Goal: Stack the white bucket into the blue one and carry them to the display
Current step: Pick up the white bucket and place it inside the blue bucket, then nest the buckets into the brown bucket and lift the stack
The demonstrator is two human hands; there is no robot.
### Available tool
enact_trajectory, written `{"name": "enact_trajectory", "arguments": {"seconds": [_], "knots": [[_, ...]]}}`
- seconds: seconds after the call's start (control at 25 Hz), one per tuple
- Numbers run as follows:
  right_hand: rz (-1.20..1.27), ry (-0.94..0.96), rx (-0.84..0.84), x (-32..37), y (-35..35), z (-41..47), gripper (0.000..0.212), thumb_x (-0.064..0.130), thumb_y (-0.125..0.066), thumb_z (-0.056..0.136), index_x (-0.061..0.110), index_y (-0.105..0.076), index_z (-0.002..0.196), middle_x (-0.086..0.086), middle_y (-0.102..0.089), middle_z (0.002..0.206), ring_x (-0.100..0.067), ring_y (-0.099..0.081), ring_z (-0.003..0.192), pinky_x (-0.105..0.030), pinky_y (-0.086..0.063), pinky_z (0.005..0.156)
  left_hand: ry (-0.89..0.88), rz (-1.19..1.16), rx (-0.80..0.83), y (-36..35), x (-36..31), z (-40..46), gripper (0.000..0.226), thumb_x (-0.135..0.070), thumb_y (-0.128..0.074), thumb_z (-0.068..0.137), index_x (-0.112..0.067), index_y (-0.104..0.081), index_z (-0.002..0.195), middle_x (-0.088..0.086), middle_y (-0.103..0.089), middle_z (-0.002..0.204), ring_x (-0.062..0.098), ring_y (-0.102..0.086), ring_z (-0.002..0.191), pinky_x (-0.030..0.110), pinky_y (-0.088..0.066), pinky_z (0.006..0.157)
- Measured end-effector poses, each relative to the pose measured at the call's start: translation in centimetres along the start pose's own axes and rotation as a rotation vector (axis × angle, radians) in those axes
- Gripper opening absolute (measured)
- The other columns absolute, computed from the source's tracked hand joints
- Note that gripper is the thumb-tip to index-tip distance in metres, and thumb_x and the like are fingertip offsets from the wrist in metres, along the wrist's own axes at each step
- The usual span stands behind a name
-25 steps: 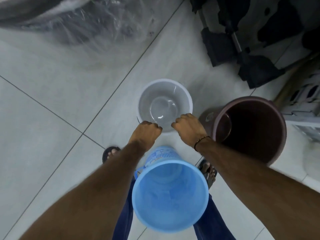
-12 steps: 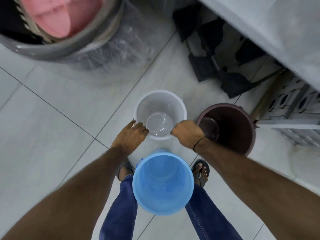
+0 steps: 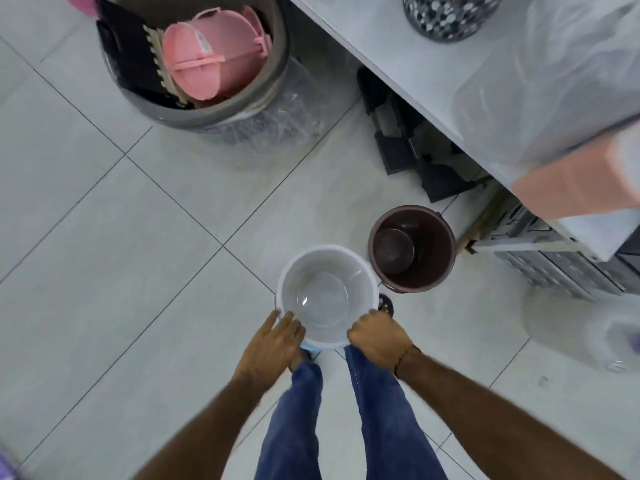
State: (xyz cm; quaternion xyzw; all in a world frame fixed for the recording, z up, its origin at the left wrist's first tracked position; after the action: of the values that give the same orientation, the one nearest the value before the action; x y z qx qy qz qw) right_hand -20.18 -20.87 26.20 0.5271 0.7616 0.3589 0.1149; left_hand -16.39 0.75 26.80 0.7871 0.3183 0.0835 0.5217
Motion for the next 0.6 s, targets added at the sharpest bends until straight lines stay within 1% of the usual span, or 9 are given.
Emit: {"name": "enact_trajectory", "arguments": {"seconds": [0.12, 0.2, 0.24, 0.32, 0.36, 0.4, 0.44, 0.52, 0.6], "knots": [[0.044, -0.03, 0.067, 1.2, -6.3, 3.5, 0.023, -0.008, -0.057, 0.081, 0.008, -0.069, 0.092, -0.014, -0.073, 0.094, -0.035, -0.068, 0.089, -0.044, -0.053, 0.085, 0.0, -0.001, 0.044, -7.6, 0.0, 0.1, 0.04, -0.011, -0.088, 0.062, -0.013, -0.074, 0.1, 0.006, -0.076, 0.1, 0.026, -0.071, 0.101, 0.043, -0.056, 0.095], [0.061, -0.036, 0.1, 2.2, -10.2, 6.8, 0.023, -0.008, -0.058, 0.081, 0.01, -0.07, 0.089, -0.011, -0.073, 0.092, -0.033, -0.069, 0.087, -0.041, -0.053, 0.084, 0.025, -0.007, 0.08, -12.4, 0.4, 1.1, 0.034, -0.011, -0.088, 0.064, -0.015, -0.075, 0.095, 0.004, -0.076, 0.097, 0.024, -0.071, 0.099, 0.041, -0.058, 0.09], [0.052, -0.062, 0.14, 2.4, -11.4, 8.0, 0.02, -0.003, -0.062, 0.079, 0.015, -0.071, 0.085, -0.007, -0.073, 0.087, -0.029, -0.07, 0.083, -0.036, -0.052, 0.081, 0.027, -0.006, 0.104, -14.2, 0.8, 1.8, 0.03, -0.011, -0.088, 0.061, -0.015, -0.076, 0.089, 0.003, -0.077, 0.091, 0.024, -0.072, 0.095, 0.04, -0.059, 0.087], [0.002, -0.119, 0.088, 2.8, -14.3, 11.1, 0.011, 0.014, -0.076, 0.071, 0.024, -0.072, 0.072, 0.004, -0.073, 0.072, -0.018, -0.071, 0.071, -0.026, -0.048, 0.067, 0.018, -0.005, 0.105, -18.6, 1.7, 3.7, 0.022, -0.012, -0.084, 0.062, -0.015, -0.076, 0.082, 0.002, -0.076, 0.083, 0.025, -0.072, 0.091, 0.04, -0.057, 0.087], [0.021, -0.152, 0.052, 2.7, -15.6, 12.5, 0.01, 0.017, -0.077, 0.071, 0.026, -0.072, 0.074, 0.005, -0.073, 0.074, -0.017, -0.07, 0.073, -0.025, -0.045, 0.064, 0.022, -0.041, 0.115, -20.5, 2.3, 4.7, 0.017, -0.013, -0.078, 0.067, -0.015, -0.075, 0.083, 0.002, -0.076, 0.086, 0.025, -0.07, 0.094, 0.041, -0.053, 0.091], [0.074, -0.18, 0.038, 2.4, -16.8, 13.7, 0.011, 0.015, -0.073, 0.076, 0.023, -0.072, 0.085, 0.002, -0.073, 0.083, -0.021, -0.07, 0.082, -0.028, -0.044, 0.068, 0.043, -0.096, 0.112, -22.1, 3.0, 5.7, 0.016, -0.015, -0.071, 0.073, -0.015, -0.075, 0.089, 0.002, -0.074, 0.094, 0.025, -0.068, 0.098, 0.042, -0.049, 0.094], [0.151, -0.187, -0.007, 2.2, -17.9, 14.7, 0.015, 0.012, -0.067, 0.081, 0.017, -0.07, 0.095, -0.004, -0.071, 0.091, -0.028, -0.067, 0.089, -0.033, -0.045, 0.074, 0.09, -0.167, 0.09, -23.1, 3.6, 6.5, 0.02, -0.018, -0.067, 0.078, -0.014, -0.073, 0.097, 0.003, -0.072, 0.104, 0.026, -0.065, 0.102, 0.041, -0.047, 0.094], [0.325, -0.287, -0.206, 1.6, -19.1, 15.8, 0.021, 0.014, -0.061, 0.079, 0.01, -0.065, 0.099, -0.011, -0.069, 0.091, -0.035, -0.063, 0.09, -0.041, -0.047, 0.08, 0.306, -0.331, -0.095, -23.8, 5.3, 8.6, 0.035, -0.024, -0.069, 0.078, -0.014, -0.063, 0.111, 0.006, -0.062, 0.116, 0.027, -0.06, 0.101, 0.041, -0.049, 0.085], [0.476, -0.604, -0.39, 0.3, -20.5, 16.8, 0.031, 0.027, -0.064, 0.076, 0.012, -0.061, 0.103, -0.01, -0.067, 0.095, -0.034, -0.061, 0.093, -0.047, -0.05, 0.082, 0.593, -0.431, -0.235, -24.2, 7.8, 11.1, 0.062, -0.028, -0.076, 0.072, -0.015, -0.048, 0.126, 0.008, -0.054, 0.126, 0.029, -0.054, 0.107, 0.045, -0.049, 0.086]]}}
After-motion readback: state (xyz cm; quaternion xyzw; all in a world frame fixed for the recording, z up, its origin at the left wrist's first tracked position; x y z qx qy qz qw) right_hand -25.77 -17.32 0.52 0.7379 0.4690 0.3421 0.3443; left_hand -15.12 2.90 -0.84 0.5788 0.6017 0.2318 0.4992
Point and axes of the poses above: each hand's wrist, its own z-axis towards the middle knuckle, its own y-axis out of the back of the hand, x = y × z, the point moved 1 cm from there along z, towards the middle knuckle
